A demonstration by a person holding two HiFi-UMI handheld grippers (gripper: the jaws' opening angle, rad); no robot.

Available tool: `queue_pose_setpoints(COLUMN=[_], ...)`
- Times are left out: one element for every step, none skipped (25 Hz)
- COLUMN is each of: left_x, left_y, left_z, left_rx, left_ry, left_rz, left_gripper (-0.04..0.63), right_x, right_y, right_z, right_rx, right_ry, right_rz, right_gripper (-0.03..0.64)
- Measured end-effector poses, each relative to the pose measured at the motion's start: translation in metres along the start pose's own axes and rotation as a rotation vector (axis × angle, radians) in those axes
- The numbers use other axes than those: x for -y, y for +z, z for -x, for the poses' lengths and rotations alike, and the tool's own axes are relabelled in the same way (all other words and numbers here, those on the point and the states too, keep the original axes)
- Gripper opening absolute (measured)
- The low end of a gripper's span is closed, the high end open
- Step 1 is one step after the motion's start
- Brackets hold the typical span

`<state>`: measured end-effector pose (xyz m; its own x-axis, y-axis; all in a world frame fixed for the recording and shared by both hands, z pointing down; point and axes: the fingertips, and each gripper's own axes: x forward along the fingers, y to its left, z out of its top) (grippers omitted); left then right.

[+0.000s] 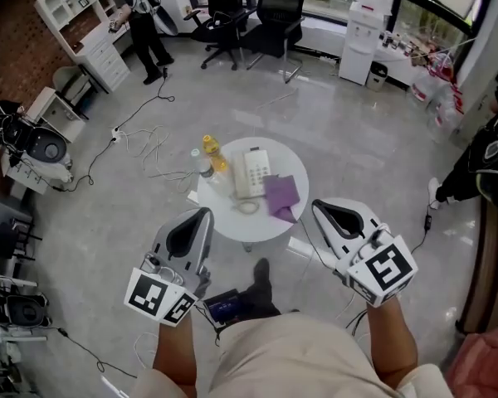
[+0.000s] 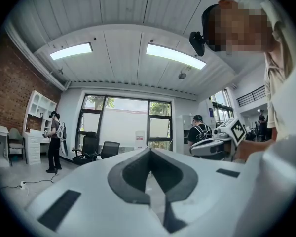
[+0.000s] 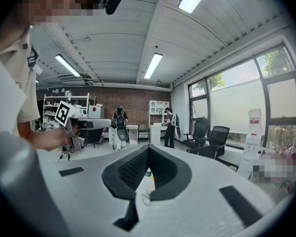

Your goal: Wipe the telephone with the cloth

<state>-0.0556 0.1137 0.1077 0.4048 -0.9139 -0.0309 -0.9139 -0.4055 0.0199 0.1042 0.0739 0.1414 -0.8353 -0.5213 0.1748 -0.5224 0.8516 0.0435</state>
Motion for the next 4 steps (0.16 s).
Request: queue_pose_setpoints(left_x=[0.005, 0.011, 0.016, 0.021], left_y=[0.003, 0.005, 0.007, 0.009], left_z=[0.004, 0.007, 0.011, 0.015], left_rx=[0.002, 0.003, 0.004, 0.005], left_ry=[-0.001, -0.002, -0.002, -0.003], left_rz=[-0.005, -0.009, -0.012, -0.014], left_gripper=[0.008, 0.008, 0.008, 0.008], right_x=[-0.003, -0.007, -0.010, -0.013], right_y=[0.001, 0.002, 0.003, 0.003], right_z=[0.006, 0.011, 0.017, 0.022], right_rx=[0.000, 0.000, -0.001, -0.002], right_ry=[0.001, 0.002, 0.003, 0.005], right_rz=[0.003, 0.006, 0.009, 0.012], right_gripper=[-0.009, -0.009, -0.009, -0.009])
